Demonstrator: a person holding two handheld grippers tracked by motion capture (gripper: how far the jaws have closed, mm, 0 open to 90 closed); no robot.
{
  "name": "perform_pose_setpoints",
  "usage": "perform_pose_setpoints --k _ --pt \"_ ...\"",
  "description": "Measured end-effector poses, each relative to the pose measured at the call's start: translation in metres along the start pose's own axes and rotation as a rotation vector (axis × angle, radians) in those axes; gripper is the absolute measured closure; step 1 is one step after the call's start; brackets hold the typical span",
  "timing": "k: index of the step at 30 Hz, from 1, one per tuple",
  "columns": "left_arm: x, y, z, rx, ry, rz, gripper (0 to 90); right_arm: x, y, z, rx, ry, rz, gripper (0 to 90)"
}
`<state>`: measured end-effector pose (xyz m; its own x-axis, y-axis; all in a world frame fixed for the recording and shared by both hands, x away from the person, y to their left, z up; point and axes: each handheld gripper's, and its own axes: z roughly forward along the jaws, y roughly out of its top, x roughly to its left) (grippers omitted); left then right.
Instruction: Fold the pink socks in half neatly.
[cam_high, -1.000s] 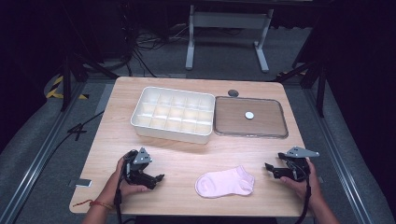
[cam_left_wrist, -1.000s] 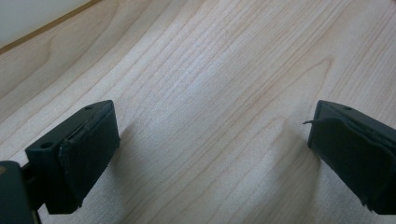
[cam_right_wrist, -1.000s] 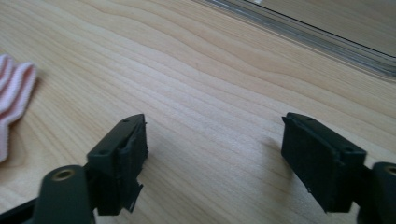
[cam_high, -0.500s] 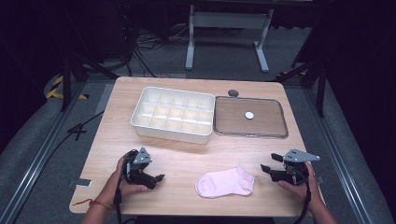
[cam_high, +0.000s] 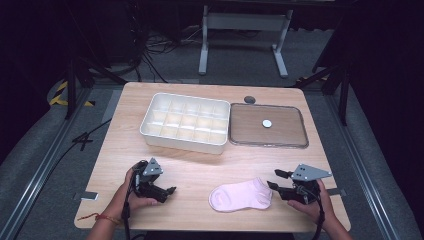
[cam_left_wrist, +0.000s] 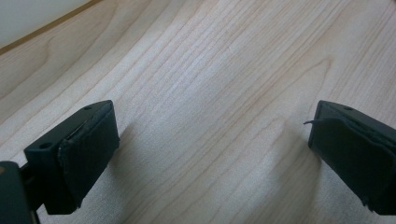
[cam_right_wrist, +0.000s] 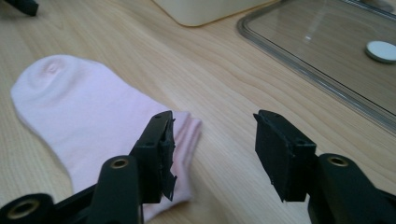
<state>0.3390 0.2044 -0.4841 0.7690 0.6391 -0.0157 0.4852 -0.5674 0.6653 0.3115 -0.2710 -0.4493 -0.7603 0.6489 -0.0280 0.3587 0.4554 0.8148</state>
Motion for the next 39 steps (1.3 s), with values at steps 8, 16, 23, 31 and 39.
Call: perform_pose_setpoints --k 8,16,23,31,39 --pt "0.000 0.000 0.000 0.000 0.000 0.000 2.0 0.020 0.007 0.013 0.008 0.072 -0.045 55.2" --pt "0.000 0.000 0.000 0.000 -0.001 0.000 1.9 0.041 0.015 0.024 0.013 0.142 -0.104 68.4" --pt "0.000 0.000 0.000 0.000 0.000 0.000 1.9 0.056 0.017 0.037 0.041 0.193 -0.151 77.5" --pt "0.000 0.000 0.000 0.001 0.000 0.000 1.9 0.065 0.011 0.049 0.092 0.233 -0.191 78.7" --pt "-0.001 0.000 0.000 0.000 0.004 -0.003 1.9 0.074 0.011 0.059 0.118 0.254 -0.204 79.2"
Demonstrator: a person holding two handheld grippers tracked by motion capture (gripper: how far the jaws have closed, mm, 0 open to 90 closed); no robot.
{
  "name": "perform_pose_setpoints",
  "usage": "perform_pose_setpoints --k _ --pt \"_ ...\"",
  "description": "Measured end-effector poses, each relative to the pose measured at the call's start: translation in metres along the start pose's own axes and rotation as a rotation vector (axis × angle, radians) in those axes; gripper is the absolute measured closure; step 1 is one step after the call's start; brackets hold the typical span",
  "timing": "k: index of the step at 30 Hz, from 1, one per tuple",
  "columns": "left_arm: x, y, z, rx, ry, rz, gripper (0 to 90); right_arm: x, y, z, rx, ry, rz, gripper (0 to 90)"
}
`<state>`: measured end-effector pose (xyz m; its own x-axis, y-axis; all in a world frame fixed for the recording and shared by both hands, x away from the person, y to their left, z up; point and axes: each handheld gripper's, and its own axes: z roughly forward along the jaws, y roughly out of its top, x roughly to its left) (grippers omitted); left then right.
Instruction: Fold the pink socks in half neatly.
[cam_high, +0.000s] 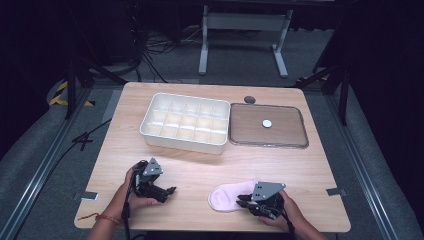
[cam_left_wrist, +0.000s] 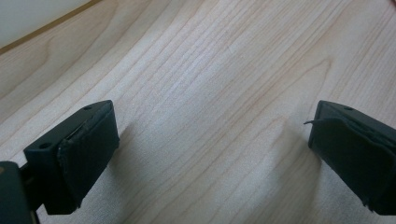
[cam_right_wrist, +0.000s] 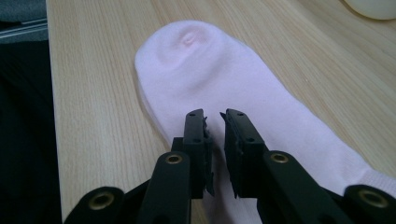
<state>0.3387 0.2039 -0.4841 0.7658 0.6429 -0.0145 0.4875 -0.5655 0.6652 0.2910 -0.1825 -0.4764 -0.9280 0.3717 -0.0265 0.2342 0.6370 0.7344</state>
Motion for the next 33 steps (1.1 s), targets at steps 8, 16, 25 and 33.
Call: perform_pose_setpoints --k 8,16,25,33 --pt "-0.009 0.008 -0.002 0.031 0.009 -0.012 11.9 0.003 0.008 0.010 -0.007 -0.020 0.033 79.3" --pt "-0.017 0.018 0.002 -0.011 -0.102 -0.071 26.2 0.003 0.013 0.017 -0.014 -0.018 0.038 79.4" --pt "-0.048 0.043 0.013 -0.081 -0.191 -0.058 36.1 0.003 0.014 0.018 -0.015 -0.014 0.041 79.4" --pt "-0.068 0.059 0.032 -0.029 -0.189 0.000 34.1 0.001 0.012 0.019 -0.026 0.004 0.043 79.4"
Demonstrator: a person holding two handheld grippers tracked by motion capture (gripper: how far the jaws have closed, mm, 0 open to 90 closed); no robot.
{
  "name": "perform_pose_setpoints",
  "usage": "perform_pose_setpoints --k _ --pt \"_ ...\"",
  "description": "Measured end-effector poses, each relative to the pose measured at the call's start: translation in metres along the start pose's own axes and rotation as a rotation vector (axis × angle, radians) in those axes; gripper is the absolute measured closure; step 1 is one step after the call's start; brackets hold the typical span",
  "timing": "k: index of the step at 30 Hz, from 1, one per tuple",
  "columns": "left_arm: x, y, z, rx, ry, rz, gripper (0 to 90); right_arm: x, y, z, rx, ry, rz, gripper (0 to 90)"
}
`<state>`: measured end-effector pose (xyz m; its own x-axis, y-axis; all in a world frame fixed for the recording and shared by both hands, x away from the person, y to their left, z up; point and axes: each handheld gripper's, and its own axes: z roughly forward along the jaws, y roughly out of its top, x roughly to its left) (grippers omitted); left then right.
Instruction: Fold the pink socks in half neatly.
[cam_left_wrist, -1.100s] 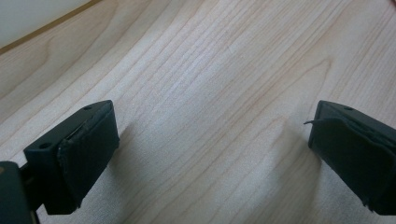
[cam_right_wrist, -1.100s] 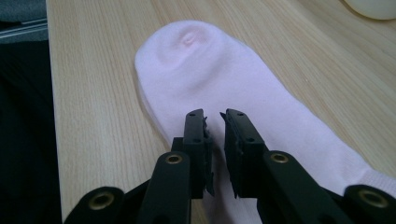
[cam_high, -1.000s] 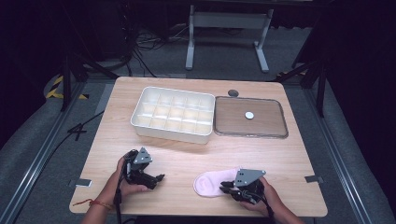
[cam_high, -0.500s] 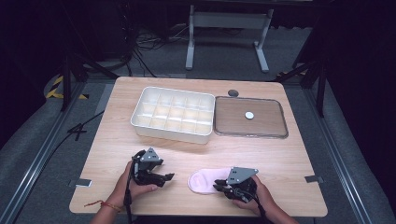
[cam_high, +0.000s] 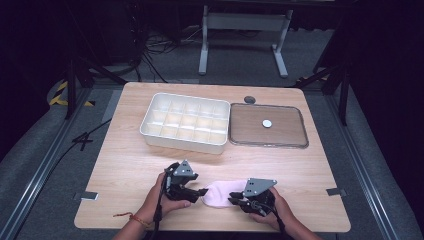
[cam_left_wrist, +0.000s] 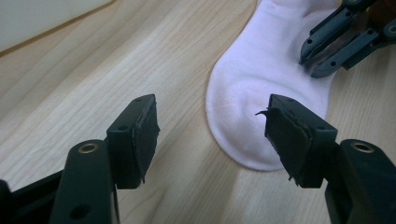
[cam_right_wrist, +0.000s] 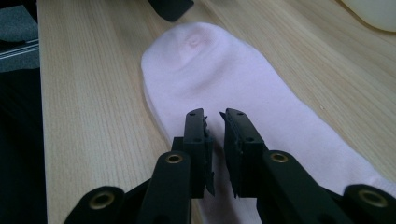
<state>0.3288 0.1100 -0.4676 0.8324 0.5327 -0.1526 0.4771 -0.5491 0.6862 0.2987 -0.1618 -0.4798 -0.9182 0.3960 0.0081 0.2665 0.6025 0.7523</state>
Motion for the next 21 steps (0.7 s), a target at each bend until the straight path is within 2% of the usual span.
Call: perform_pose_setpoints --k 1,3,4,6,7,14,17,18,19,20,21 --pt "-0.003 0.001 0.005 0.023 -0.001 0.022 33.1 0.000 0.000 0.001 -0.002 0.000 -0.003 79.4" --pt "-0.004 0.001 0.006 0.028 -0.003 0.021 33.4 0.000 0.001 0.001 -0.003 0.001 -0.007 79.4" --pt "-0.004 0.001 0.008 0.037 0.001 0.034 33.4 0.000 0.001 0.003 -0.005 -0.001 -0.010 79.4" --pt "-0.006 0.001 0.010 0.057 0.025 0.043 33.1 0.000 0.004 0.006 -0.010 -0.003 -0.027 79.5" --pt "-0.007 0.001 0.011 0.056 0.038 0.055 32.9 0.000 0.005 0.007 -0.007 -0.004 -0.027 79.6" --pt "-0.010 -0.004 0.011 0.035 0.062 0.083 32.8 0.001 0.005 0.007 -0.008 -0.009 -0.017 79.5" --pt "-0.010 -0.004 0.010 0.040 0.066 0.077 33.7 0.001 0.007 0.005 -0.001 -0.013 -0.018 73.1" --pt "-0.010 -0.004 0.010 0.042 0.066 0.077 34.5 0.000 0.007 0.003 -0.019 -0.003 -0.003 73.2" --pt "-0.009 -0.004 0.009 0.039 0.062 0.083 36.7 -0.004 0.008 -0.003 -0.048 -0.015 0.013 74.9" --pt "-0.009 -0.004 0.009 0.039 0.062 0.083 37.7 -0.004 0.008 -0.003 -0.048 -0.015 0.013 74.9" --pt "-0.009 -0.004 0.009 0.032 0.059 0.083 37.7 -0.007 0.009 -0.006 -0.054 -0.040 0.016 74.7"
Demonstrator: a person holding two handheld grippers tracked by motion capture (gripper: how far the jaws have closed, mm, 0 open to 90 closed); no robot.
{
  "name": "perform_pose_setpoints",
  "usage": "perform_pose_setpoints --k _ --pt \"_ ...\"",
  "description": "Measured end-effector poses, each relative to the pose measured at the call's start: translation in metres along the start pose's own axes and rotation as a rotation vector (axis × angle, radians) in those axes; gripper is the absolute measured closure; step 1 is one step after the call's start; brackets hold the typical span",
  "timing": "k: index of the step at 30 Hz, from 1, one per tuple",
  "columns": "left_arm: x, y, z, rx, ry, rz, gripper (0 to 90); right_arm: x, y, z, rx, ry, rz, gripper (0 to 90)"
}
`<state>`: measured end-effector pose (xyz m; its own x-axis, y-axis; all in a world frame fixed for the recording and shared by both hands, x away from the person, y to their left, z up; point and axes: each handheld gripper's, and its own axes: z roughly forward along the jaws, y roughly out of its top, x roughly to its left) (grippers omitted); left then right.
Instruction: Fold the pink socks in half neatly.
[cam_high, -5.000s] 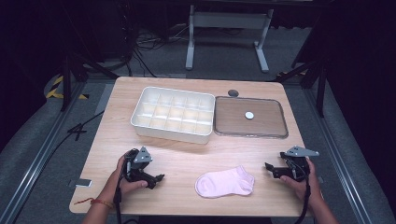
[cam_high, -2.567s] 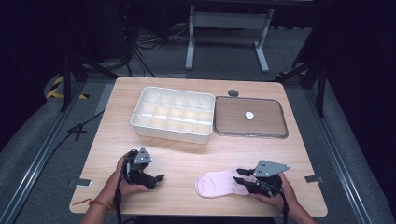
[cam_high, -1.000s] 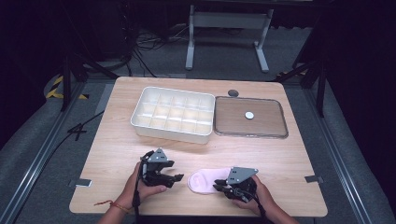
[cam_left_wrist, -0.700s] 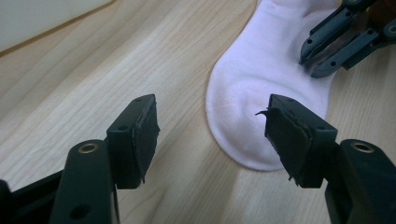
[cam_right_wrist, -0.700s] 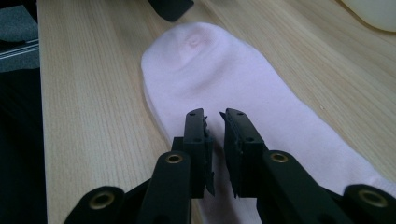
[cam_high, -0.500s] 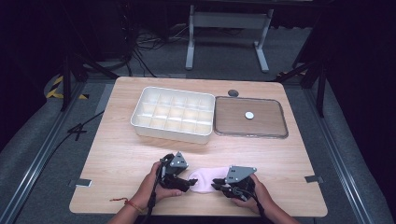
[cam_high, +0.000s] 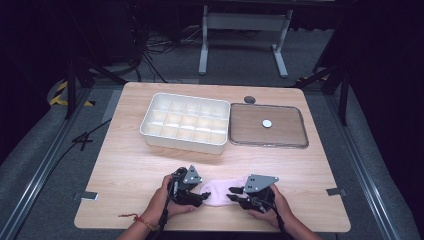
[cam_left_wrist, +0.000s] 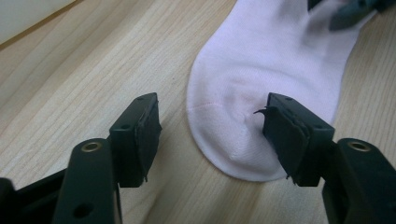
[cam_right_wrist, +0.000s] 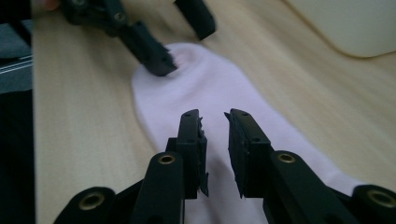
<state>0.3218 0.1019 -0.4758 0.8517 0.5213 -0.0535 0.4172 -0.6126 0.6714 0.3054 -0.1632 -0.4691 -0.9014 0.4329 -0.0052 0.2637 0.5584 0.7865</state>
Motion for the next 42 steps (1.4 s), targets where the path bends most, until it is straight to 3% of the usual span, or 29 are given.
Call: perform_pose_setpoints --k 4,14,16,21,27,35,38,42 --pt "0.001 -0.001 -0.001 -0.007 -0.001 -0.010 40.4 -0.010 -0.002 -0.001 0.004 -0.031 0.017 74.1" --pt "0.002 -0.002 -0.002 -0.010 -0.011 -0.015 43.3 -0.008 -0.004 0.014 0.035 0.005 -0.009 73.0" --pt "0.004 -0.003 -0.004 -0.008 -0.042 -0.026 51.7 -0.009 -0.005 0.014 0.035 0.020 0.011 73.2" --pt "0.008 -0.004 -0.006 -0.011 -0.060 -0.057 61.5 -0.007 -0.005 0.016 0.024 0.020 0.016 73.5" --pt "0.009 -0.005 -0.006 -0.018 -0.068 -0.068 64.3 -0.006 -0.005 0.017 0.026 0.018 0.003 73.3" --pt "0.008 -0.007 -0.006 -0.033 -0.100 -0.085 80.5 -0.005 -0.004 0.017 0.032 0.015 0.001 73.2" --pt "0.011 -0.008 -0.007 -0.040 -0.117 -0.106 81.6 -0.006 -0.004 0.017 0.031 0.022 0.000 73.2" --pt "0.011 -0.007 -0.009 -0.052 -0.106 -0.094 81.8 -0.006 -0.004 0.017 0.034 0.020 -0.001 73.2"
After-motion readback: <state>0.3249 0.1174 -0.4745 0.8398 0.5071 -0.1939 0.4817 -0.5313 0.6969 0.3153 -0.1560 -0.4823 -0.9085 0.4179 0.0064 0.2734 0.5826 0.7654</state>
